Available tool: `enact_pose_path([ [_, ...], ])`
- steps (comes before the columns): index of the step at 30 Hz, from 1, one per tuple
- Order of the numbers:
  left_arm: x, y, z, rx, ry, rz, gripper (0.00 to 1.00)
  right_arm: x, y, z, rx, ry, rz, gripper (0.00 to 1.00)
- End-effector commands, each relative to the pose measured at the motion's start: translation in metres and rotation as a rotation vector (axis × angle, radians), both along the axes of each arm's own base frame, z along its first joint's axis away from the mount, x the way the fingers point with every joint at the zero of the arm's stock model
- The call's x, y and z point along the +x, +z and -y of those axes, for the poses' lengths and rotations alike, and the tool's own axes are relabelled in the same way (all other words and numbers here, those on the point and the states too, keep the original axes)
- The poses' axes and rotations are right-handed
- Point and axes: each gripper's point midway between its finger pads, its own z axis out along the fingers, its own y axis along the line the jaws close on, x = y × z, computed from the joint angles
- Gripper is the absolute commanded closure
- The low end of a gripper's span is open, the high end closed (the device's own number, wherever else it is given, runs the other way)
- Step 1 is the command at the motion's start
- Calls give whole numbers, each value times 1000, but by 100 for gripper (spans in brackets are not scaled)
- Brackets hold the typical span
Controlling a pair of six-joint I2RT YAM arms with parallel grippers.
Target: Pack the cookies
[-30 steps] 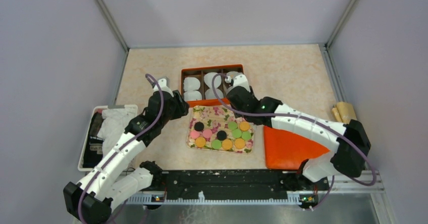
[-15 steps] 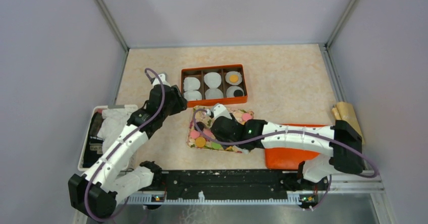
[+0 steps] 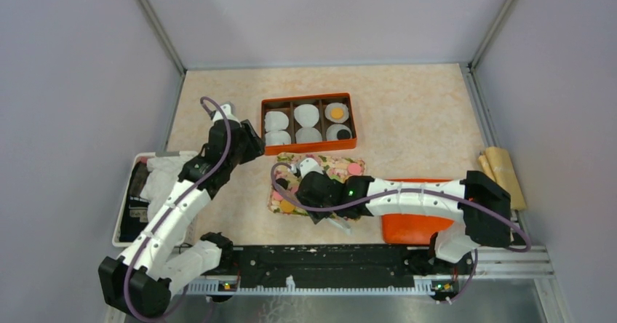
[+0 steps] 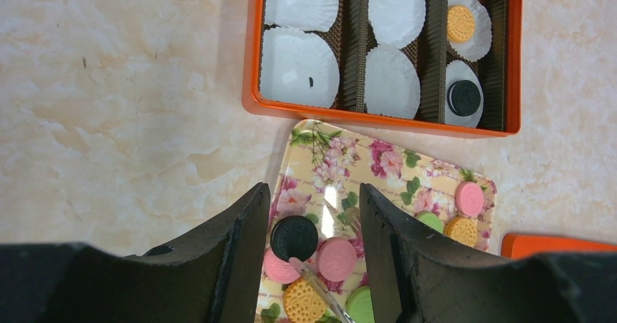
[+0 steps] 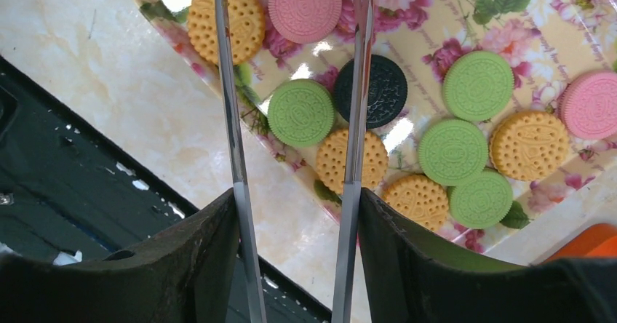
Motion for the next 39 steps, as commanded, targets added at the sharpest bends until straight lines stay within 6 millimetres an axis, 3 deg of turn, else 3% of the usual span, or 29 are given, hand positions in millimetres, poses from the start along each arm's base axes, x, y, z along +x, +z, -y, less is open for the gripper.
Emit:
enact_pose_path([
  [1,0,13,2,-25,-18,38,45,-4,25,-29,117,25,2,44],
  [12,-2,12,2,-27,-28,48,44,2,7,-47,92,35,2,47],
  [15,-3,10,2,-26,-28,44,45,3,6,-54,91,43,1,55],
  [20,-5,9,1,-22,-31,44,45,5,12,-59,101,40,7,78],
  [27,-5,12,-1,-25,-21,55,45,16,41,-50,122,-7,76,94],
  [35,0,25,-9,-22,17,81,44,33,87,-32,137,-71,189,98],
  [39,4,25,-17,-19,55,73,44,56,99,-15,68,-139,276,97],
])
